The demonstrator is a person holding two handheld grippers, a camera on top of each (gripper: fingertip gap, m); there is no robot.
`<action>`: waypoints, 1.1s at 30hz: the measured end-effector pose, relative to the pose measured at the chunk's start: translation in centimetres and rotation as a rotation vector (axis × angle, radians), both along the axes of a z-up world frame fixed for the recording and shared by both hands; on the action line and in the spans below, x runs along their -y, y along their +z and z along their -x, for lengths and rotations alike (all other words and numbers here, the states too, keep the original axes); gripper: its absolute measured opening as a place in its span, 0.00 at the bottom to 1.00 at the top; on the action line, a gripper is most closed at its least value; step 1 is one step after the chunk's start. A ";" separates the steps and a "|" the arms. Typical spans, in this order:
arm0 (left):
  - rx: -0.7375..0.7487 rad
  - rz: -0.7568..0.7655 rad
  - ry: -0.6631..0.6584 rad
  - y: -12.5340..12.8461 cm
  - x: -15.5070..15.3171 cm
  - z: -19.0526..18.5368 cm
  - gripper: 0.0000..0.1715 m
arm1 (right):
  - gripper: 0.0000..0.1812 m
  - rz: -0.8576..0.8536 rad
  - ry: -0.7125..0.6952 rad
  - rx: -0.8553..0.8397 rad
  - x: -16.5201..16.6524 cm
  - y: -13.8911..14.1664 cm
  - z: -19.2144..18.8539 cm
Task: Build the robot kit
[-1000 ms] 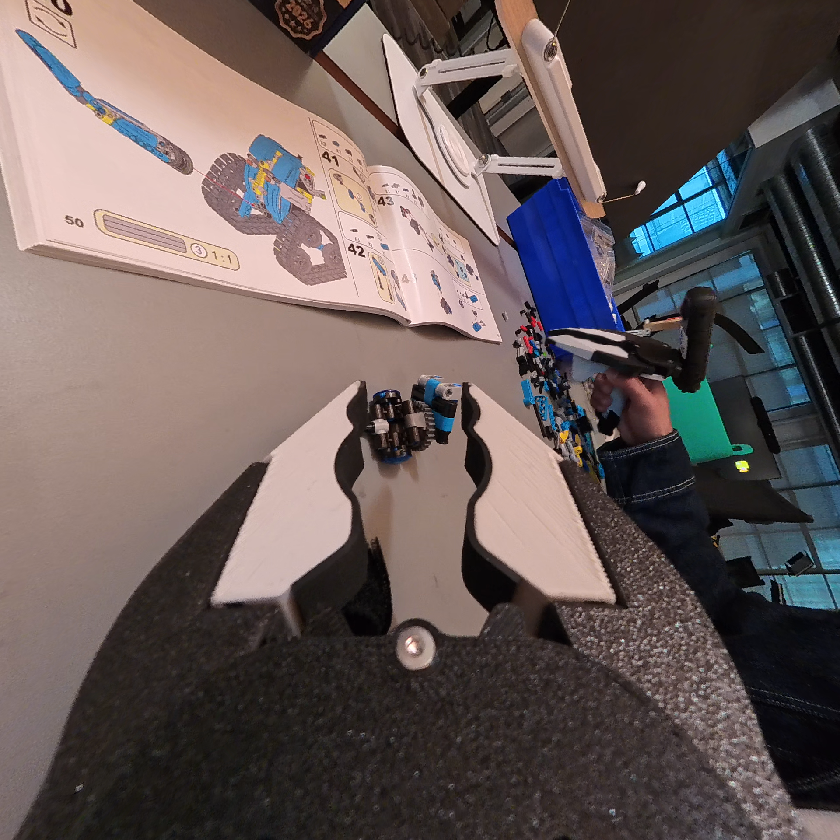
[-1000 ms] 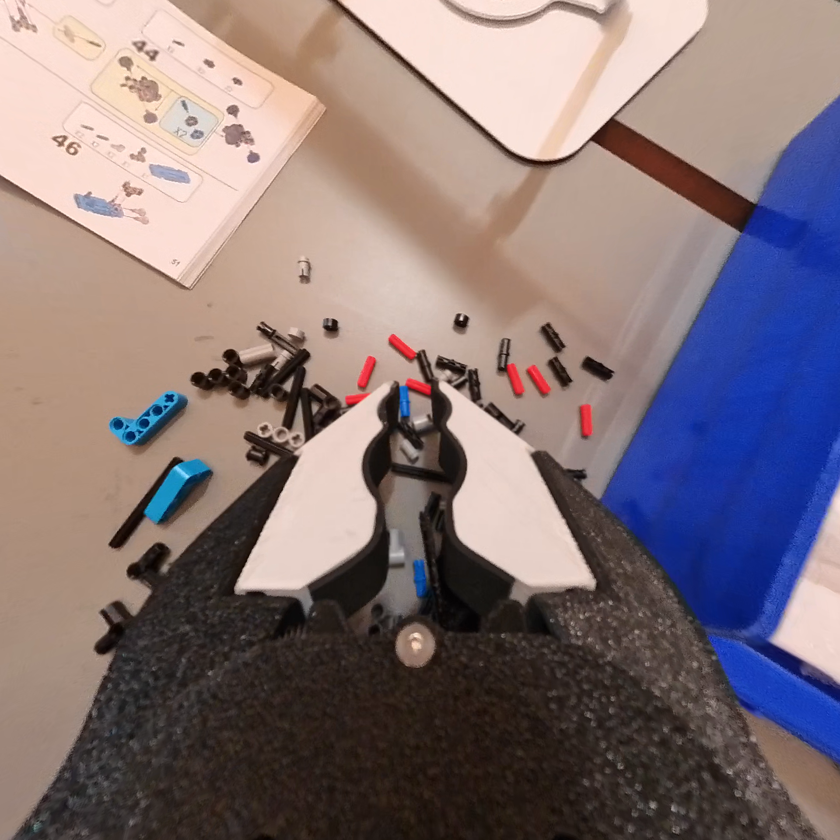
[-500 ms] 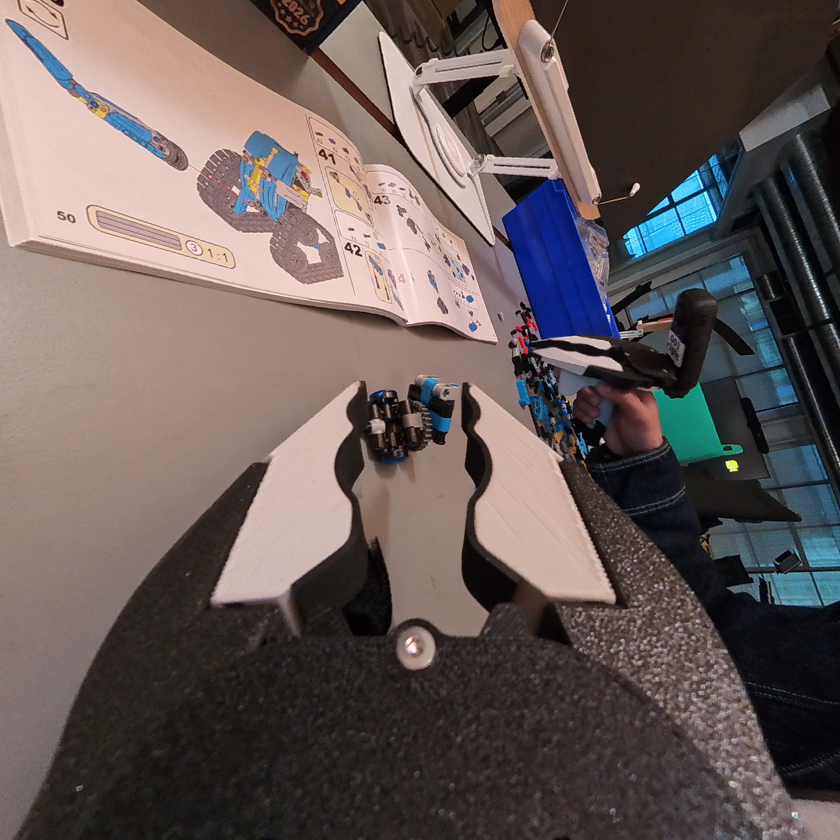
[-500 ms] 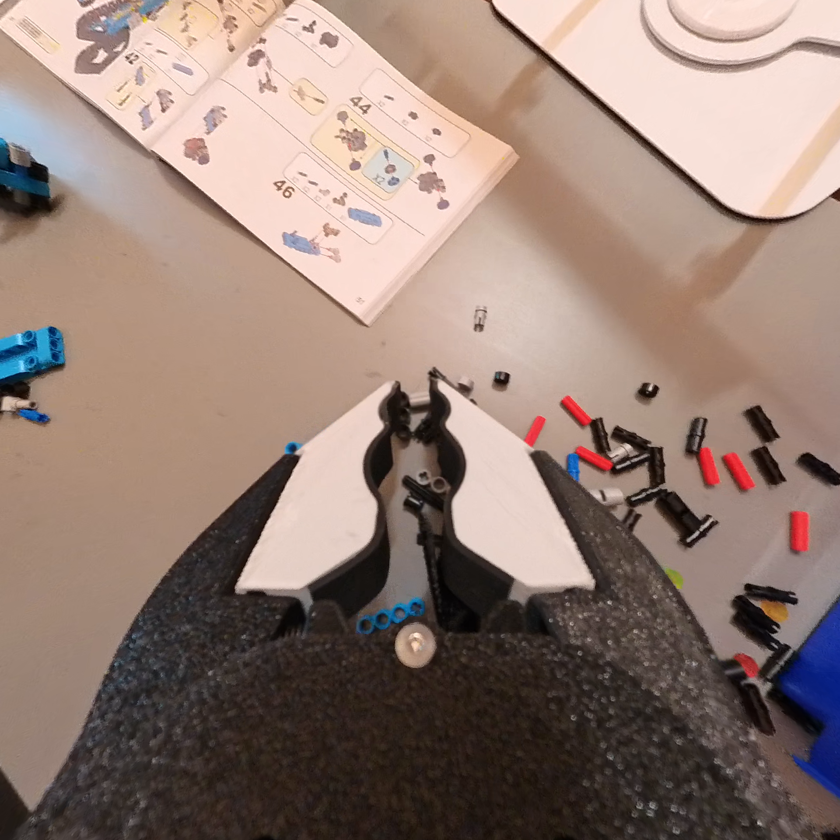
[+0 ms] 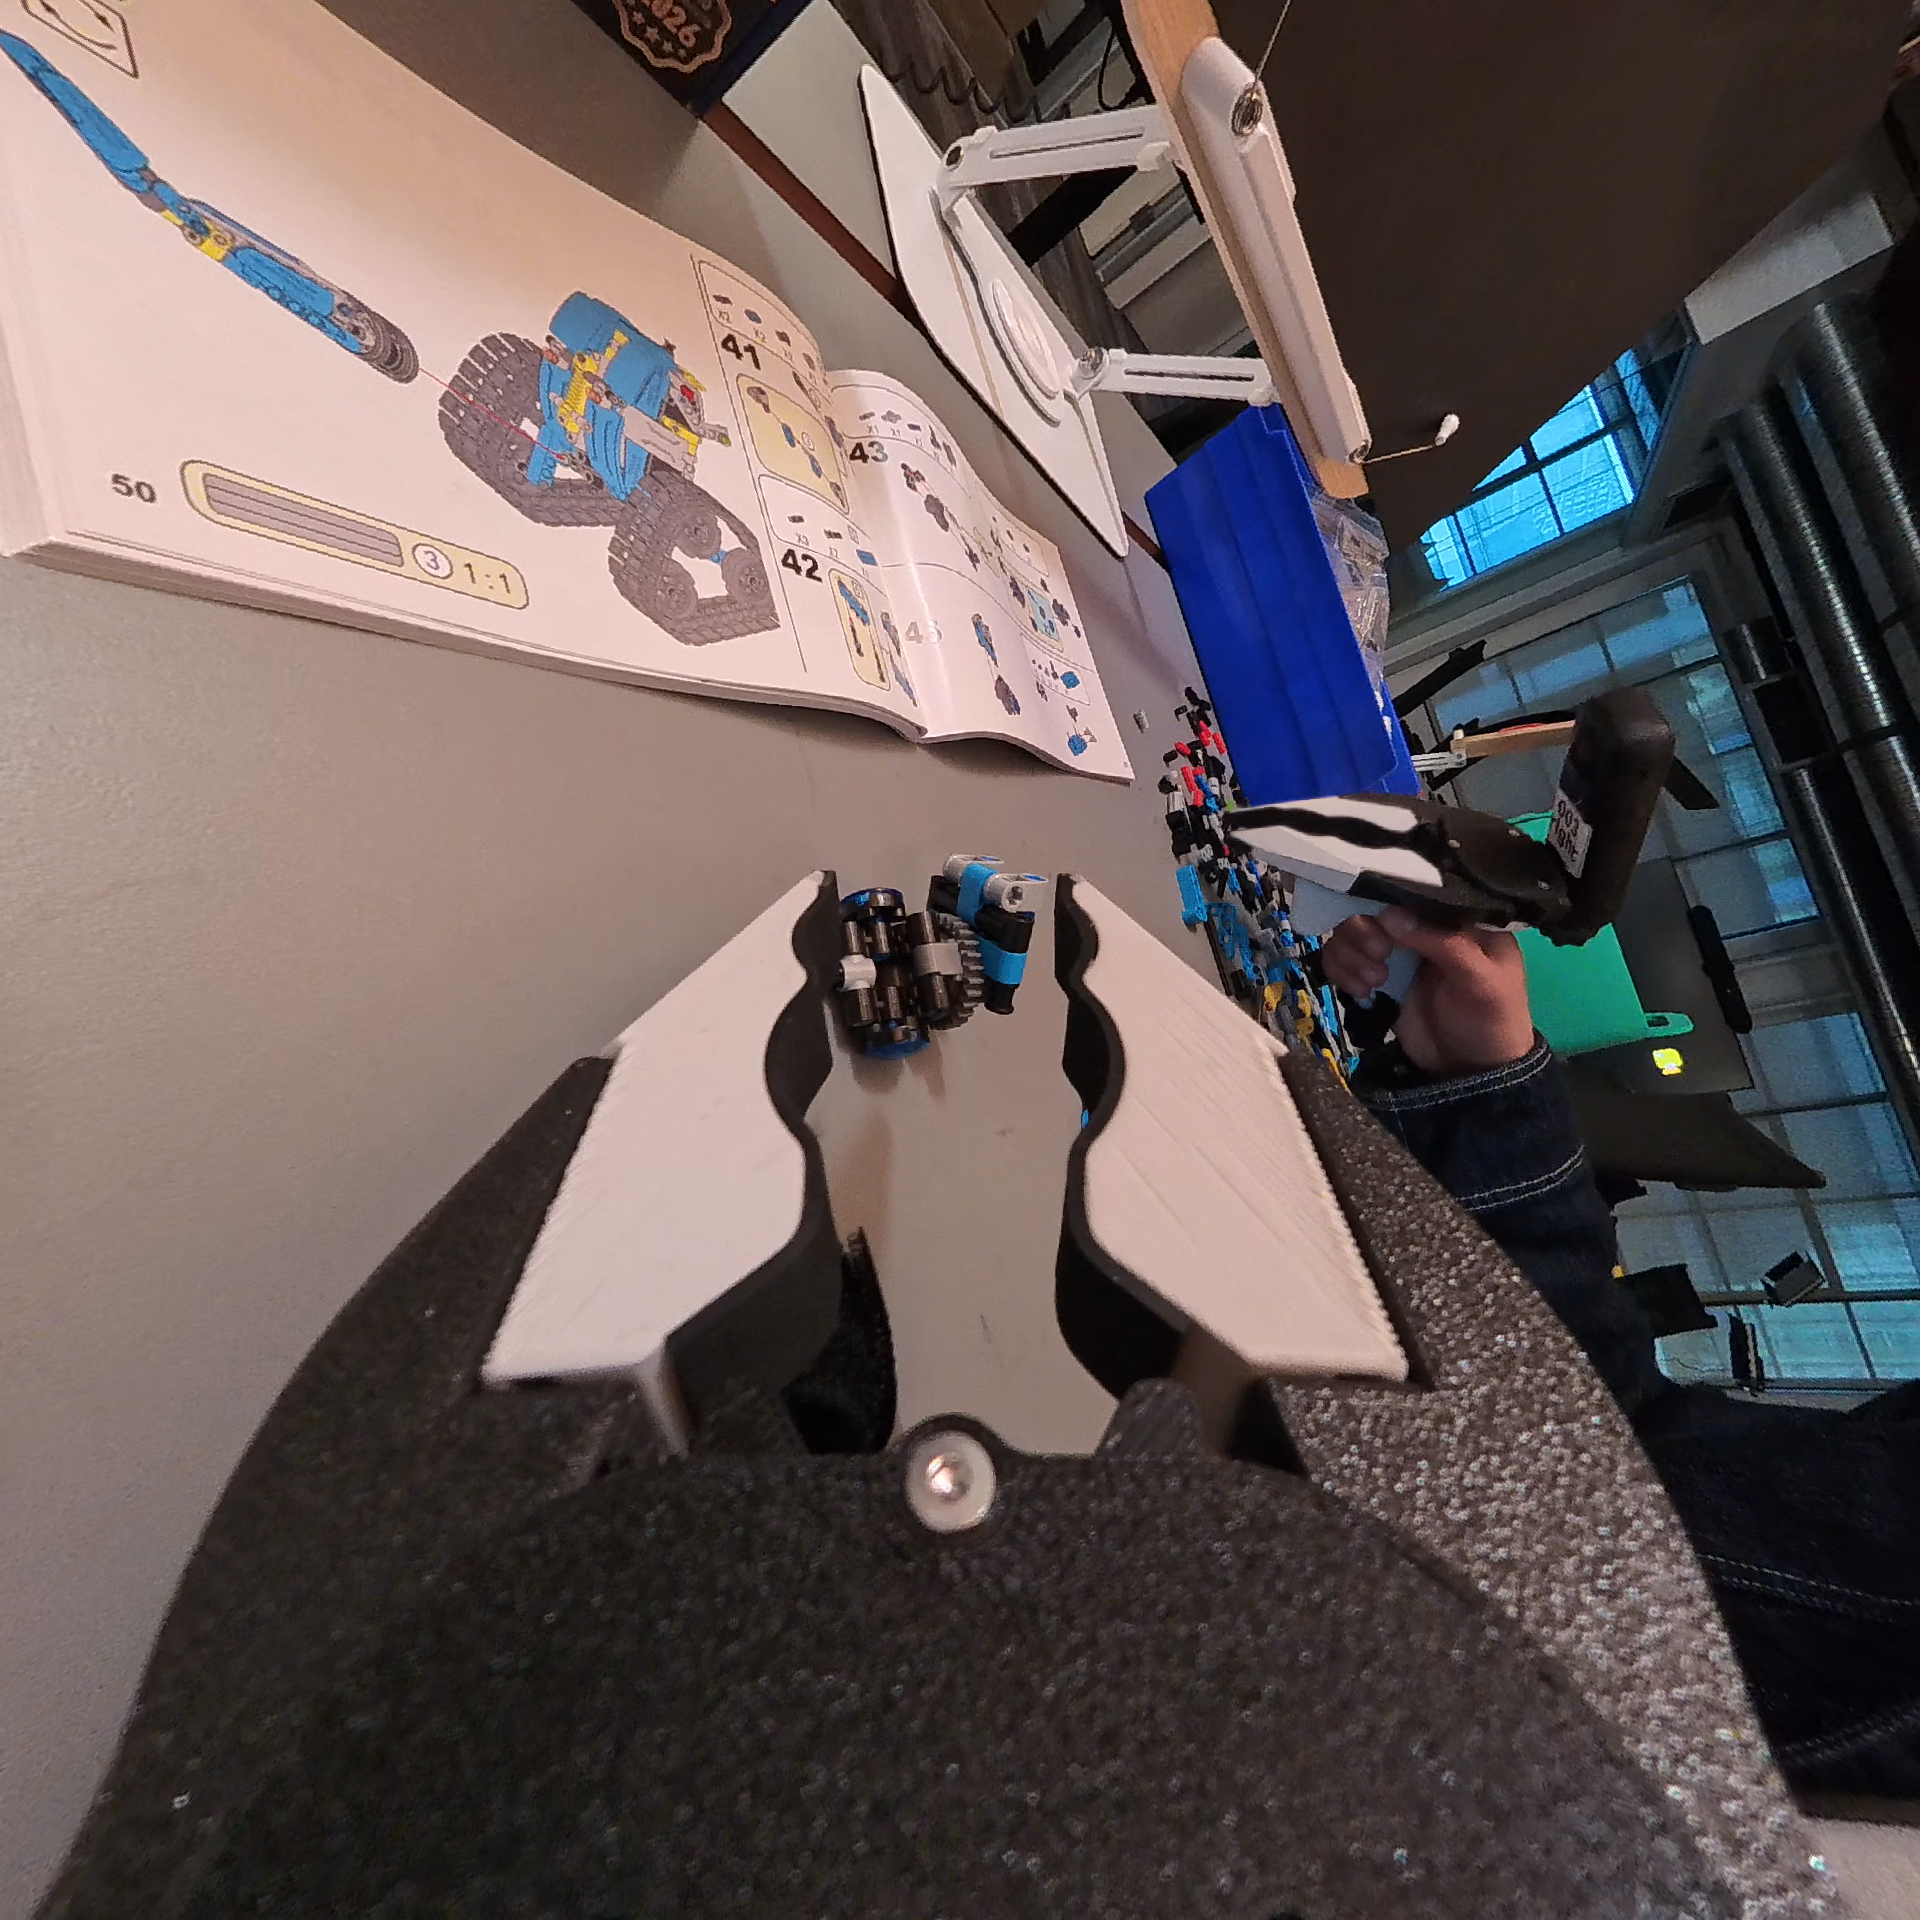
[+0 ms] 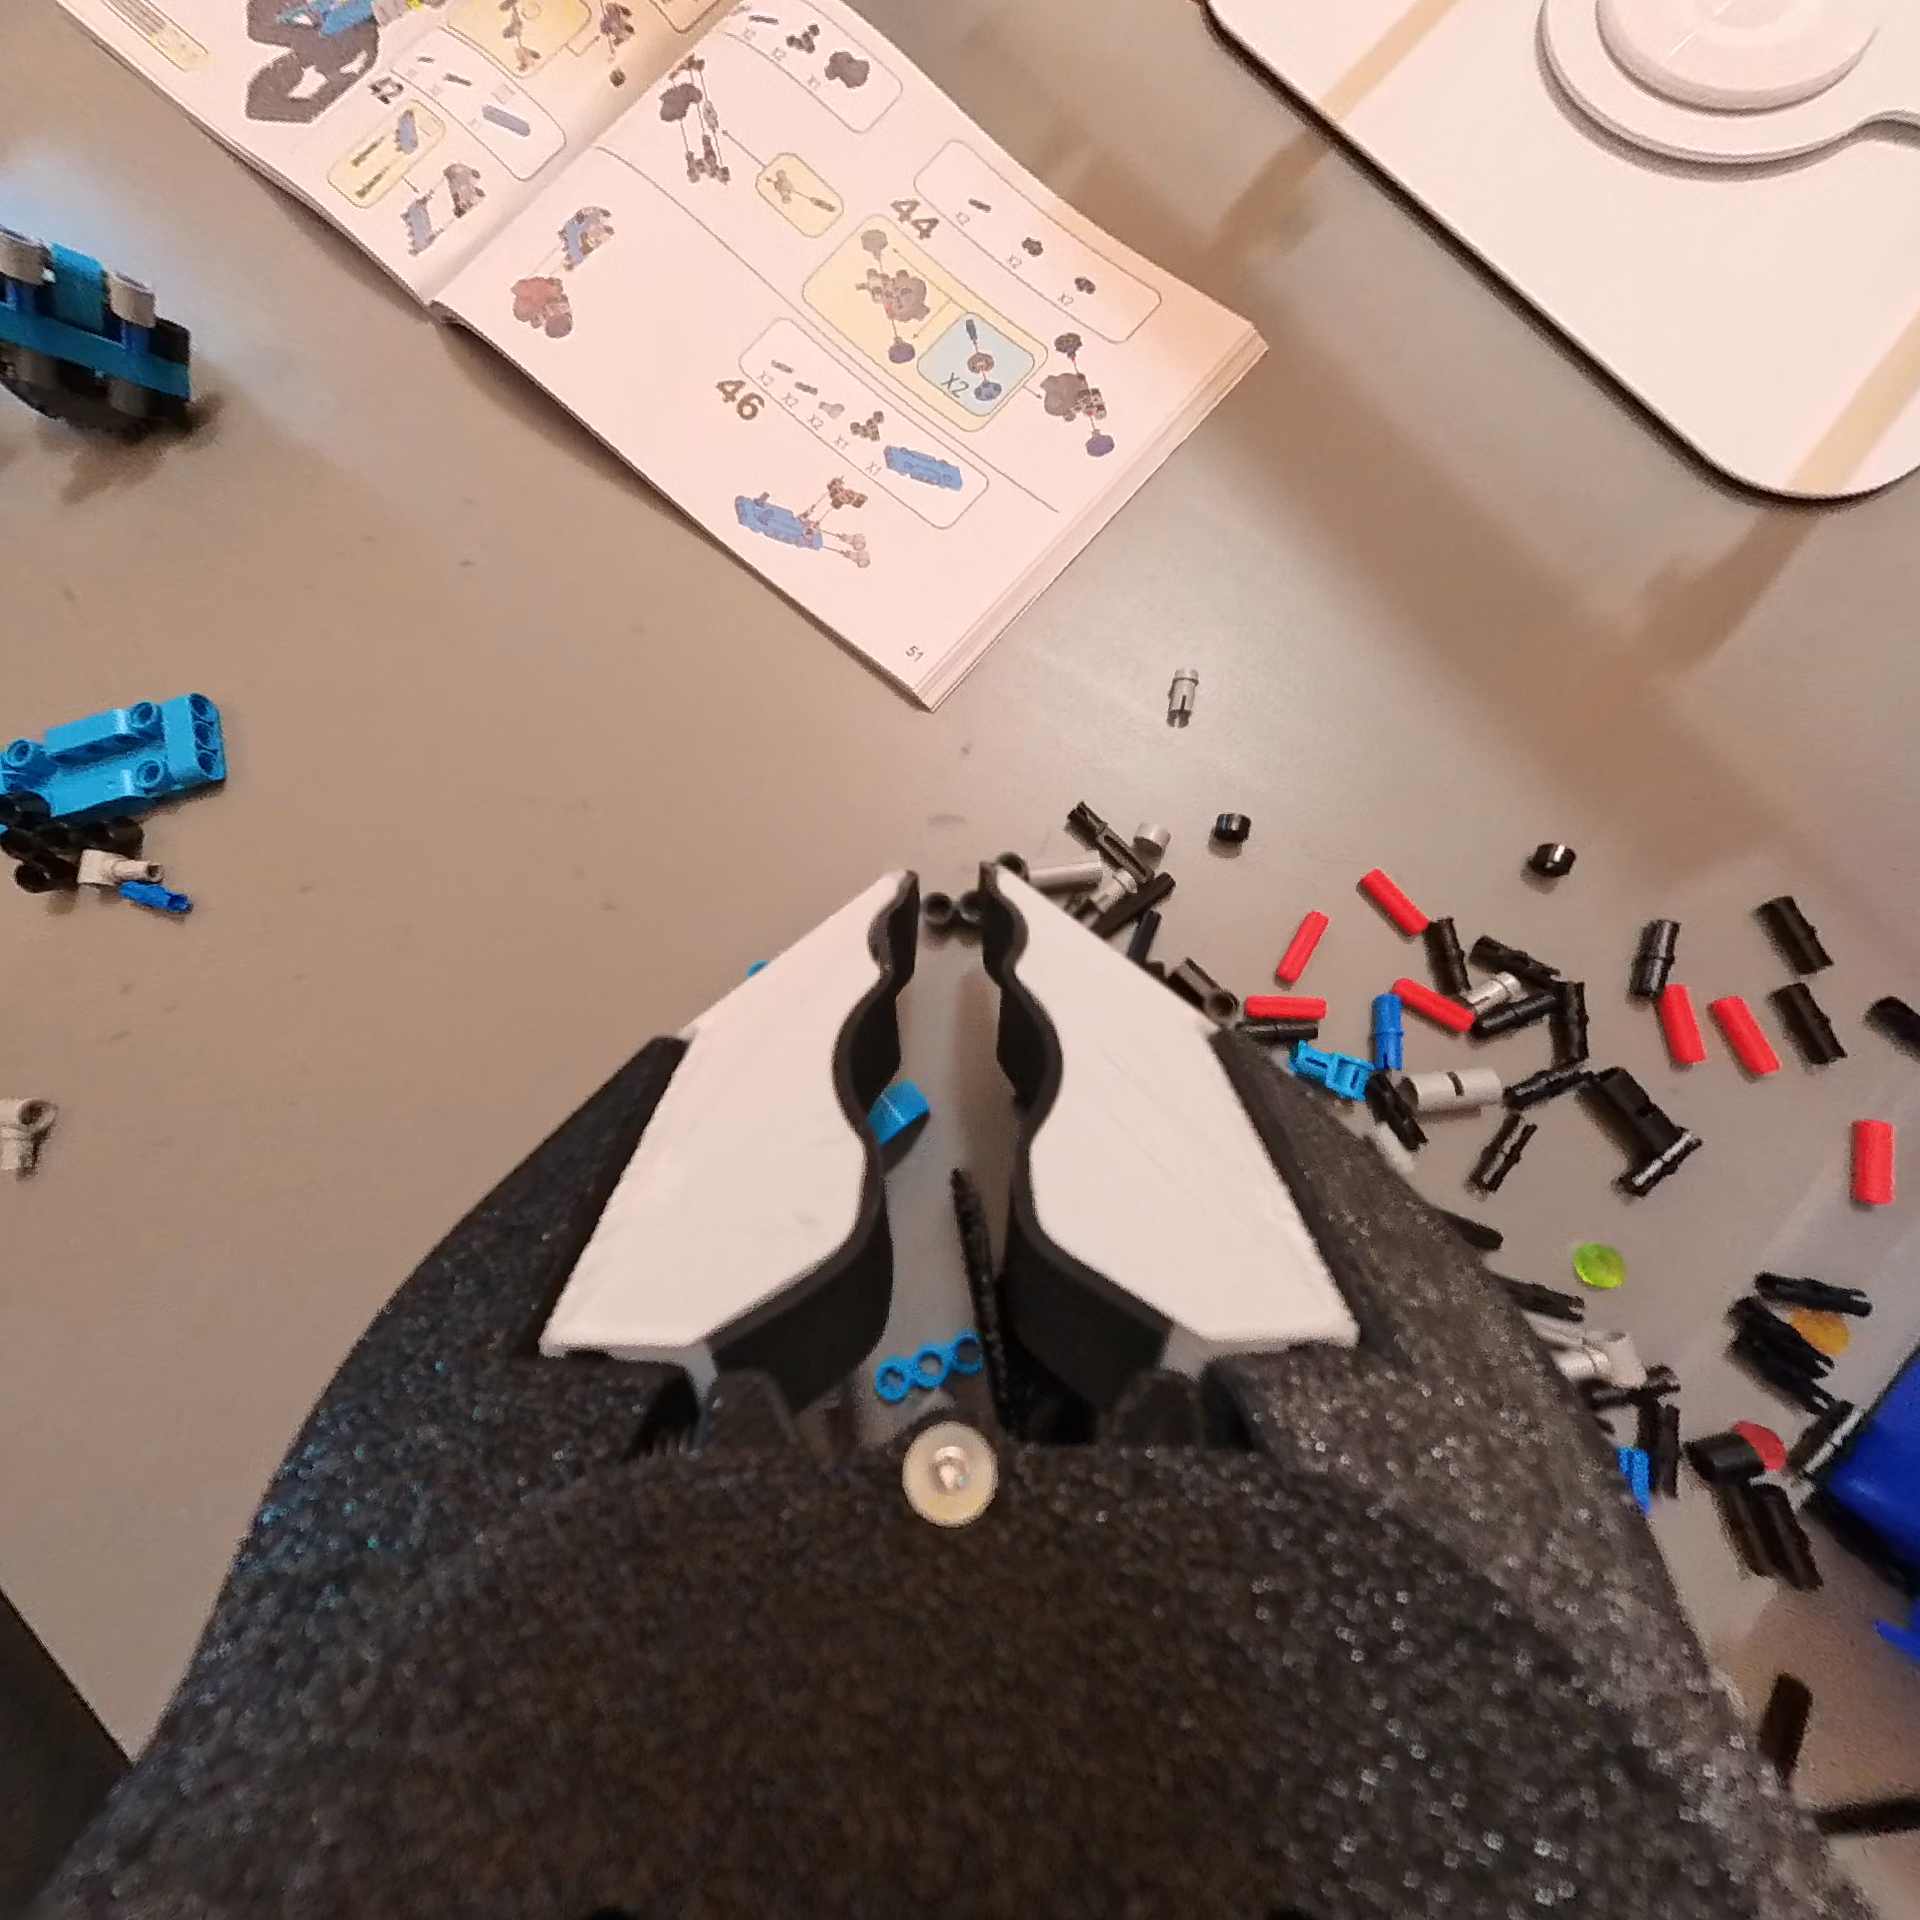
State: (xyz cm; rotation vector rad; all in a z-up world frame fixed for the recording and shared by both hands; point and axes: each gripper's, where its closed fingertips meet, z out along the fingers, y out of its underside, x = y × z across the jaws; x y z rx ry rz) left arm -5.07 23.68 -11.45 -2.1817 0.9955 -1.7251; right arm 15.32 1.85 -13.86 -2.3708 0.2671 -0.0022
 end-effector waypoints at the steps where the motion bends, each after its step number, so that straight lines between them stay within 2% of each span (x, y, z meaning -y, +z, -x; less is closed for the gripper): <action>1: 0.000 0.001 0.000 0.0 0.0 0.0 0.24 | 0.06 0.009 -0.005 0.005 0.4 -0.1 -0.1; 4: 0.001 0.001 0.002 0.0 0.0 0.0 0.24 | 0.06 0.028 -0.053 0.011 2.5 -0.3 -1.4; 9: -0.002 -0.001 -0.005 -0.1 0.1 0.0 0.24 | 0.06 0.088 -0.185 0.052 7.8 -0.6 -5.0; 11: -0.002 0.000 -0.007 -0.1 0.2 0.0 0.24 | 0.06 0.089 -0.209 0.063 8.8 -0.3 -5.8; 27: -0.004 -0.002 -0.002 -0.1 0.0 0.0 0.24 | 0.06 0.122 -0.144 0.090 4.6 -1.5 -8.3; 33: -0.003 0.003 0.002 -0.1 -0.1 0.0 0.24 | 0.05 0.158 -0.124 0.032 4.2 -2.7 -8.4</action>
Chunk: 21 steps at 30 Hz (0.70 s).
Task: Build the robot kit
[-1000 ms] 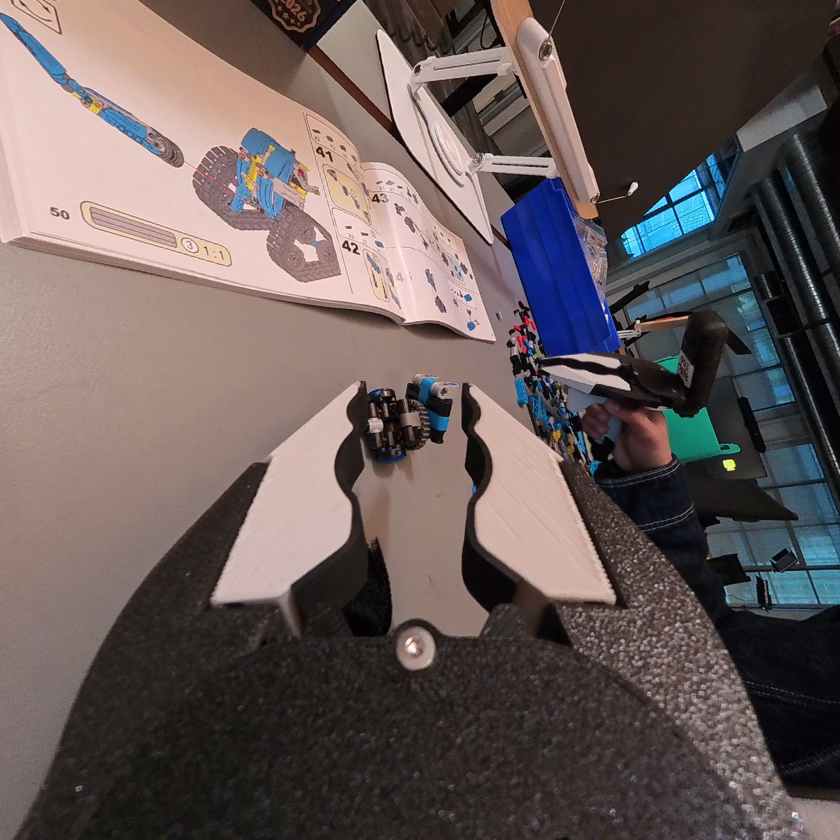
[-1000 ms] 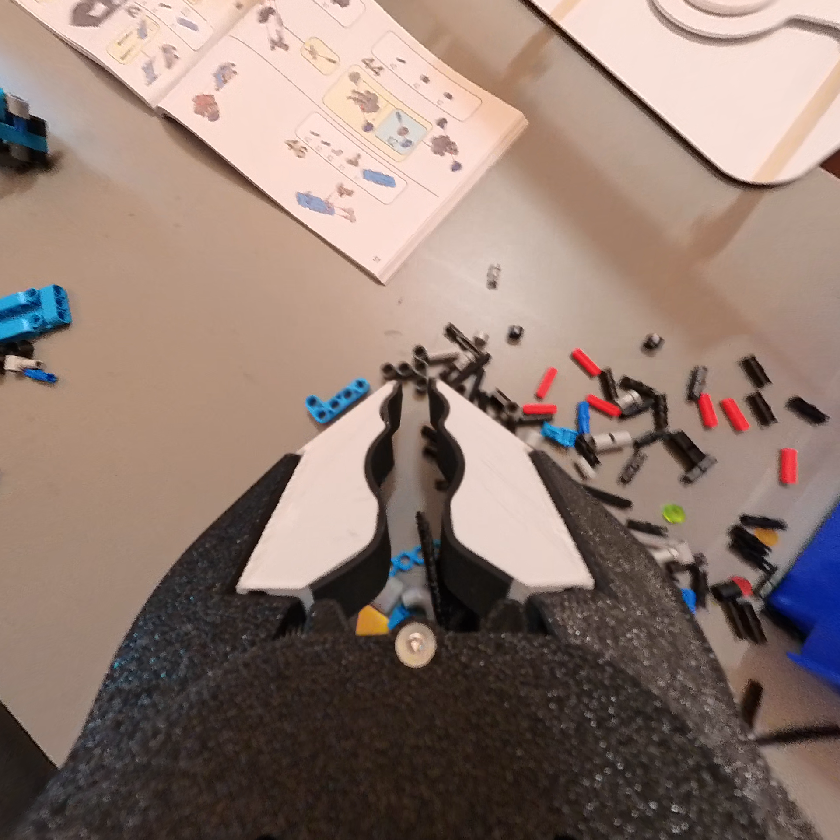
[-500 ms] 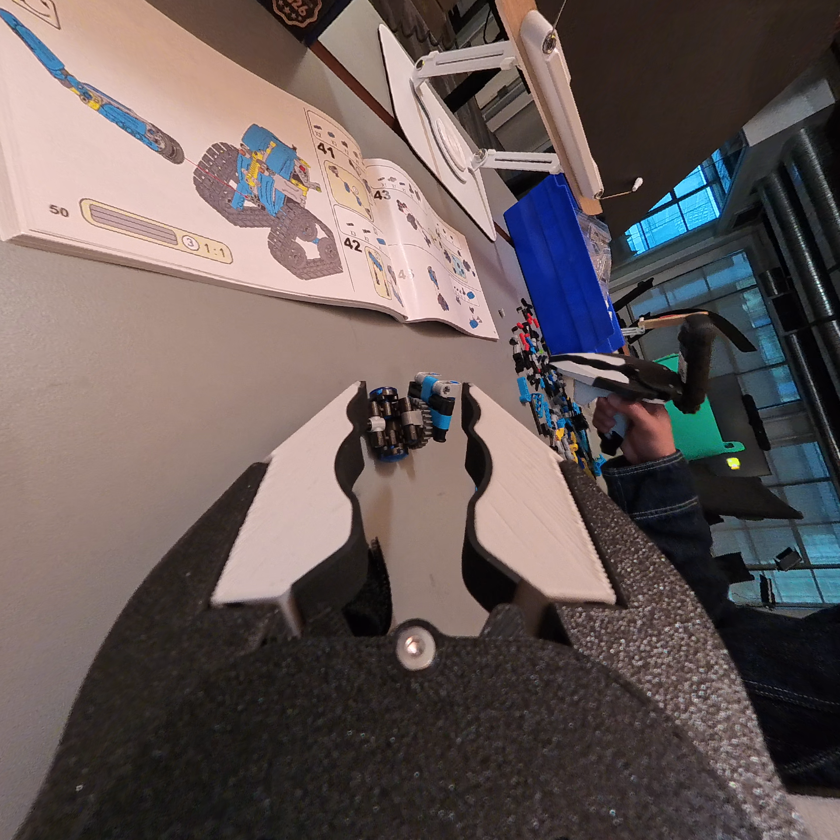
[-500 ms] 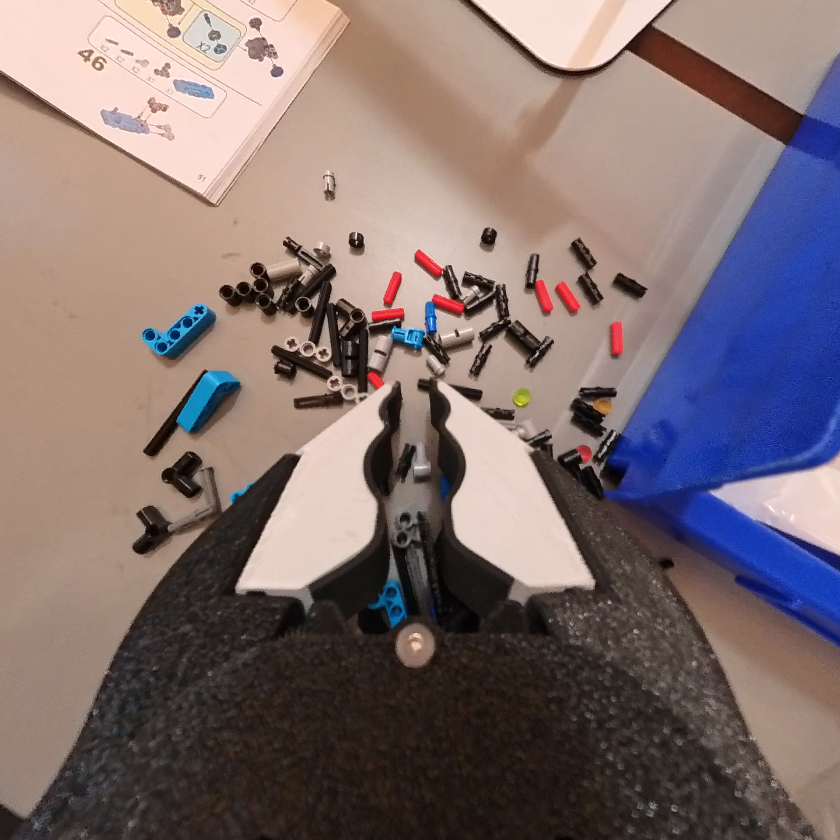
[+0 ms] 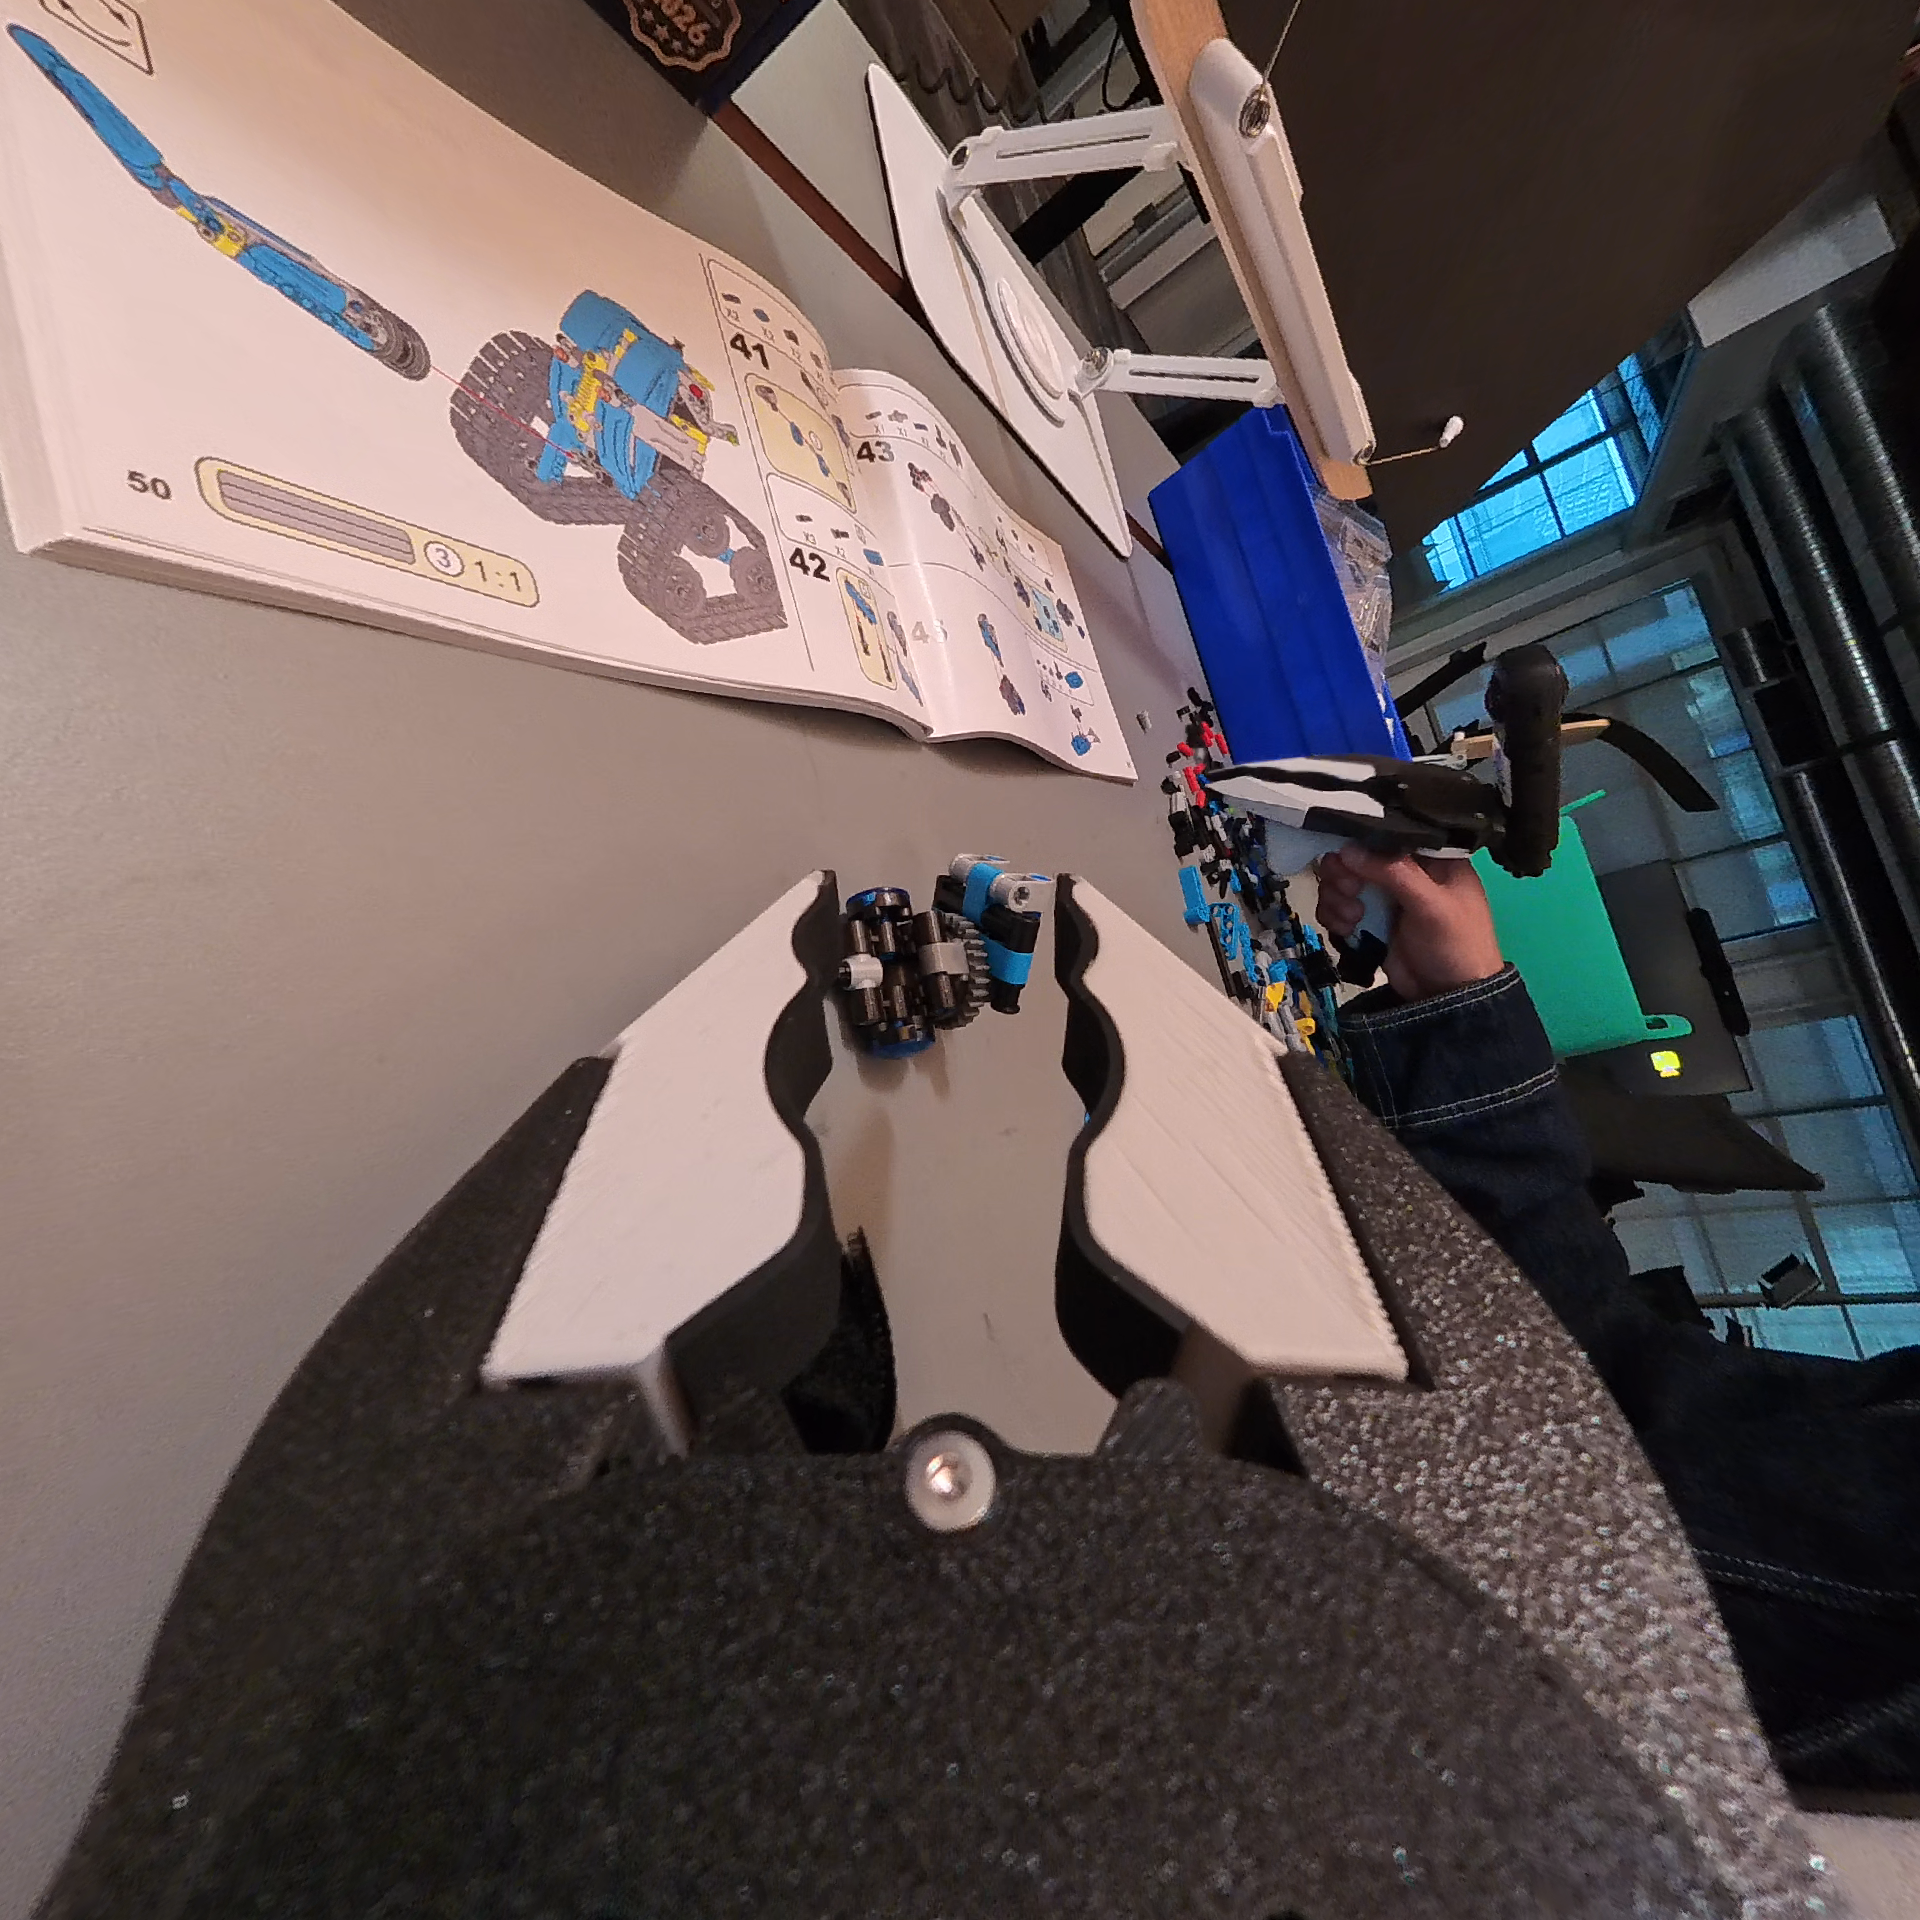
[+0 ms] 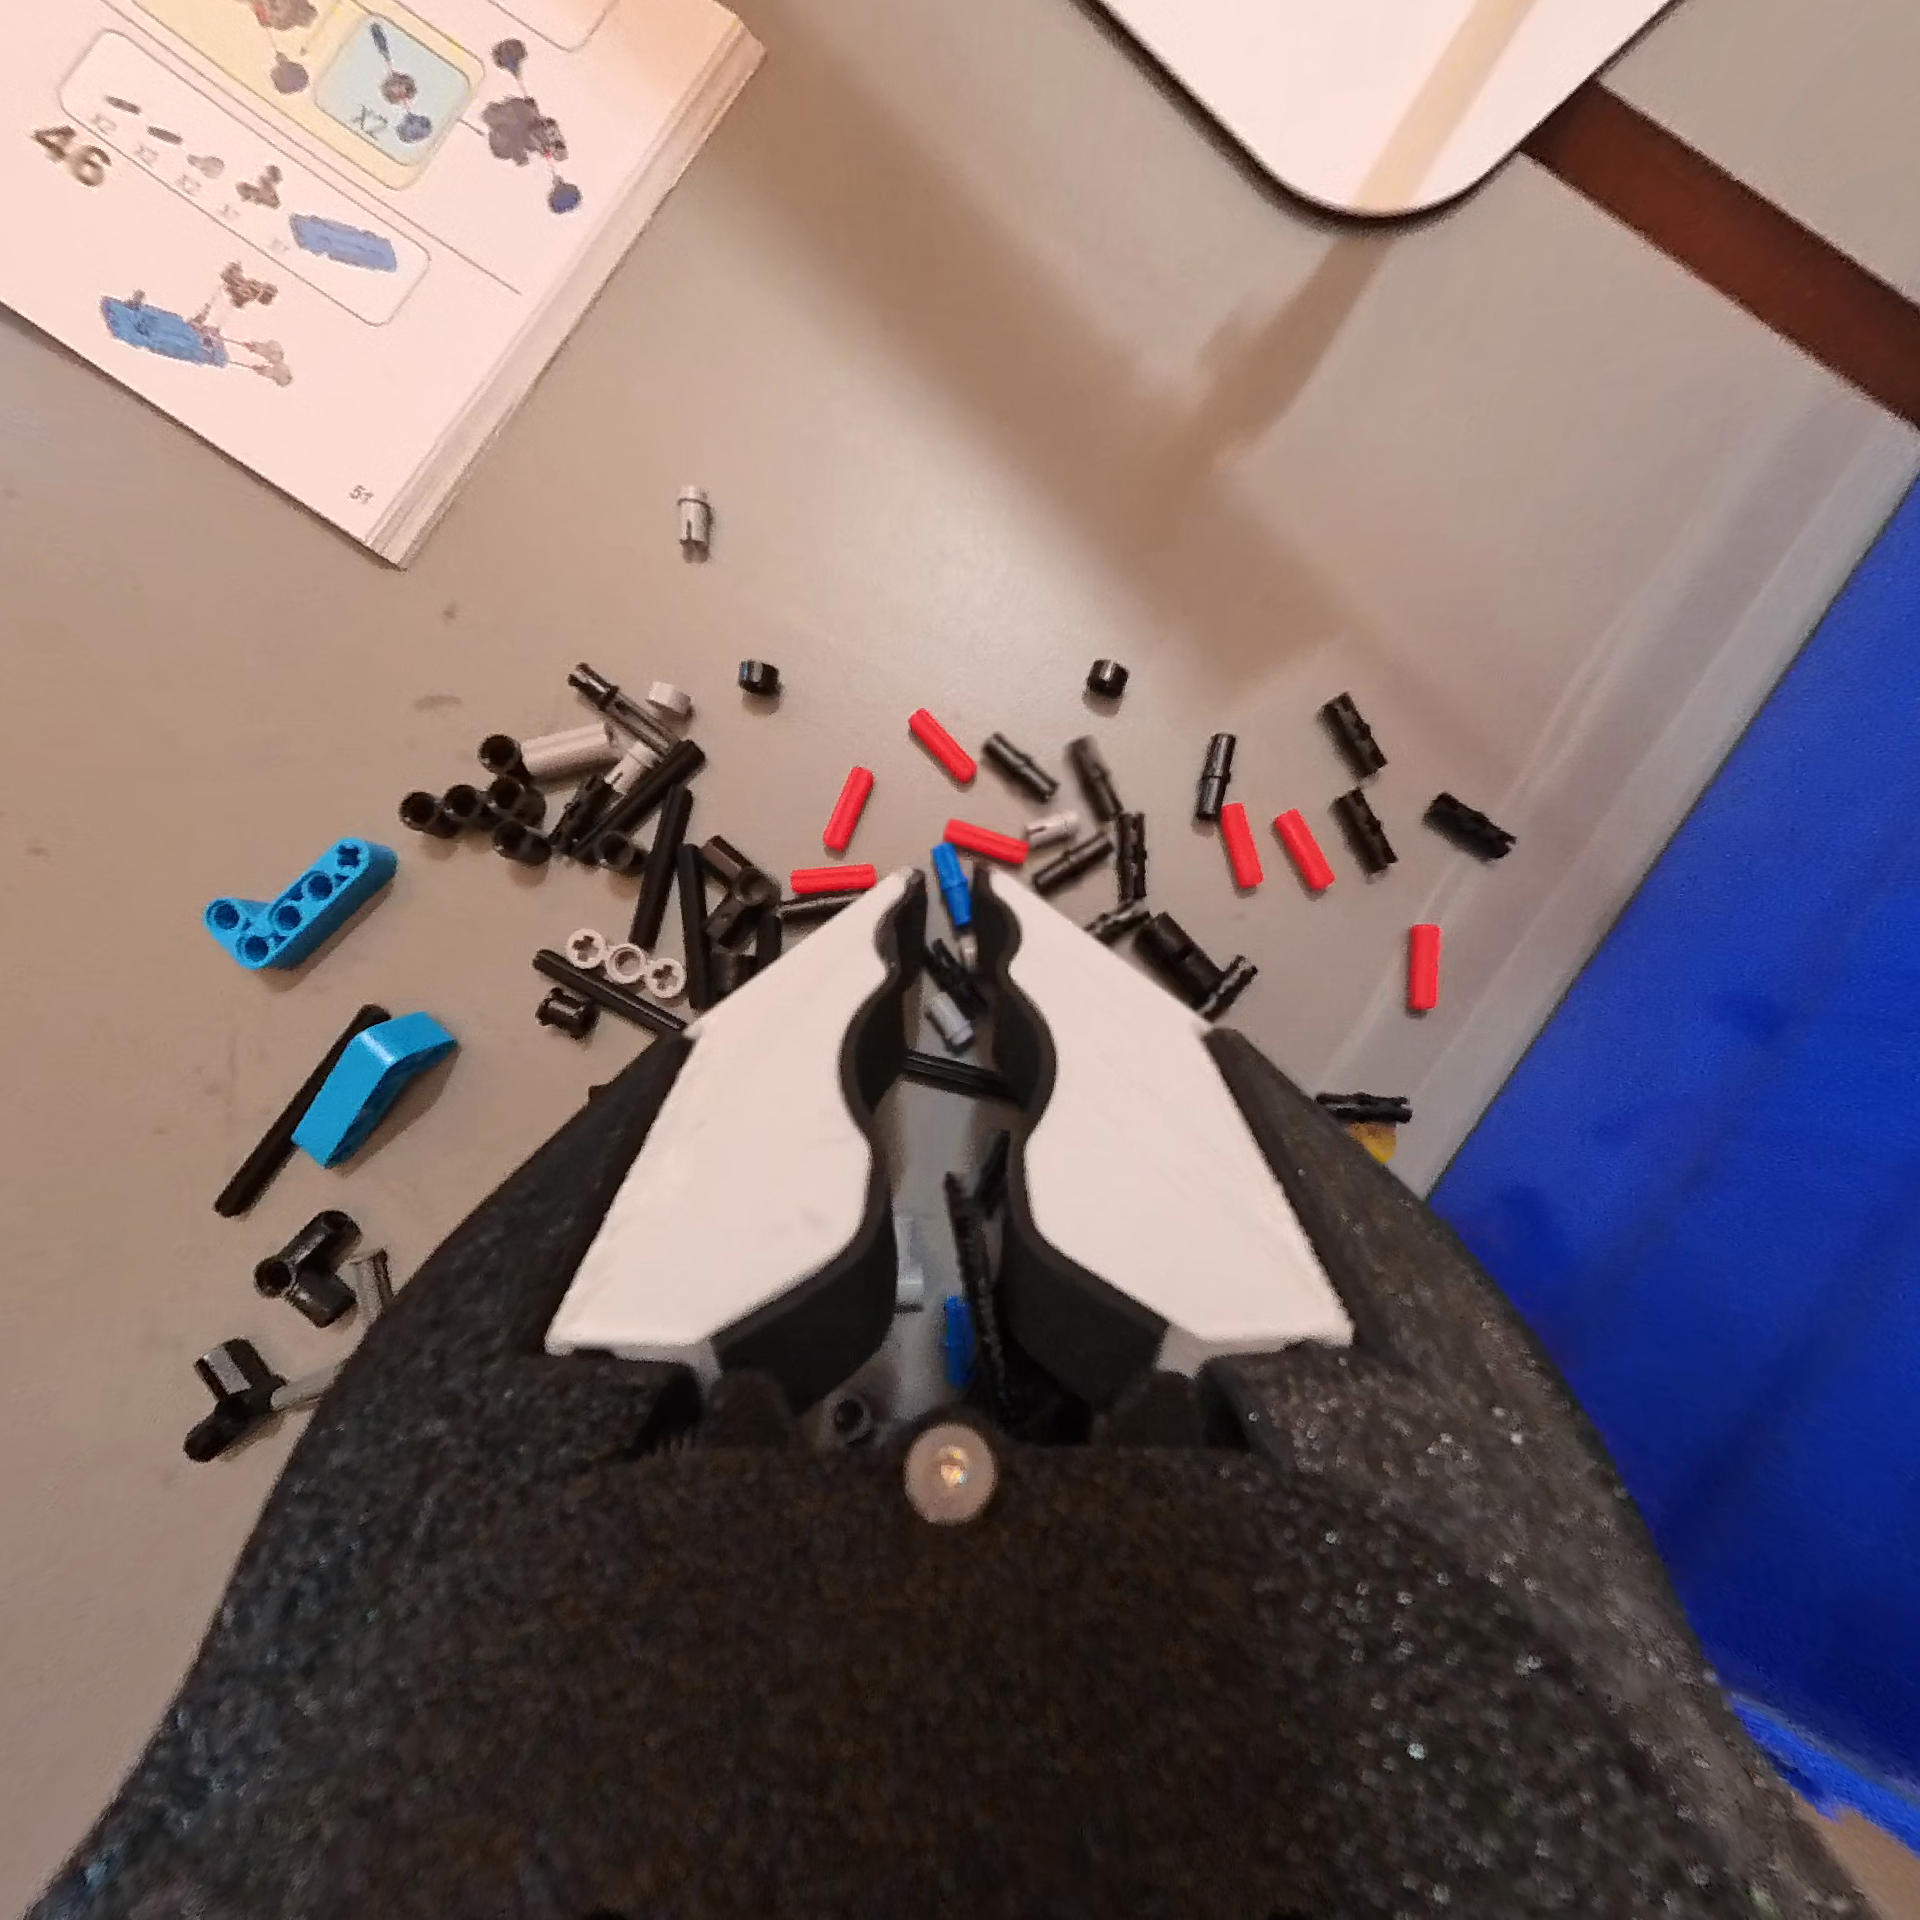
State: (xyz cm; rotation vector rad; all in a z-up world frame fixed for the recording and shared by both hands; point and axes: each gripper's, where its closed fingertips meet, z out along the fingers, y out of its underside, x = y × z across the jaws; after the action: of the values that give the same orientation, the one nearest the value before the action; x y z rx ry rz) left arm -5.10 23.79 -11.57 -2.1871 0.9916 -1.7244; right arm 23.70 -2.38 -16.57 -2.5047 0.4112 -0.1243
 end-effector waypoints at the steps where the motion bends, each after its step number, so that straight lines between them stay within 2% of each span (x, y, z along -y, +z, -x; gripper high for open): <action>1: 0.001 0.002 -0.001 0.0 0.0 0.0 0.24 | 0.03 -0.003 0.006 -0.002 0.0 0.0 0.1; 7: 0.004 0.013 -0.004 0.0 0.1 -0.1 0.24 | 0.03 -0.007 0.019 0.017 -0.2 0.6 0.5; 10: 0.003 0.012 0.001 0.0 0.0 0.0 0.24 | 0.03 -0.102 0.059 0.020 -1.4 3.6 2.6; 12: 0.003 0.013 0.004 0.0 -0.1 0.0 0.24 | 0.03 -0.230 0.156 -0.034 -3.4 6.3 6.6; 14: 0.003 0.015 0.003 0.0 -0.1 -0.1 0.24 | 0.03 -0.276 0.324 -0.105 -4.9 7.1 12.4; 17: 0.004 0.015 -0.001 0.0 0.0 -0.1 0.24 | 0.03 -0.240 0.570 -0.179 -5.6 5.5 20.6; 21: 0.006 0.017 -0.002 0.1 0.1 -0.1 0.24 | 0.03 -0.168 0.668 -0.202 -5.9 1.9 26.1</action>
State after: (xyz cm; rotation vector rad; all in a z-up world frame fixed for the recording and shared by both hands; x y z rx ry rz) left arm -5.03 23.67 -11.49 -2.1901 0.9823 -1.7457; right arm -2.40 3.55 -14.65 -2.3582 -0.3360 0.4109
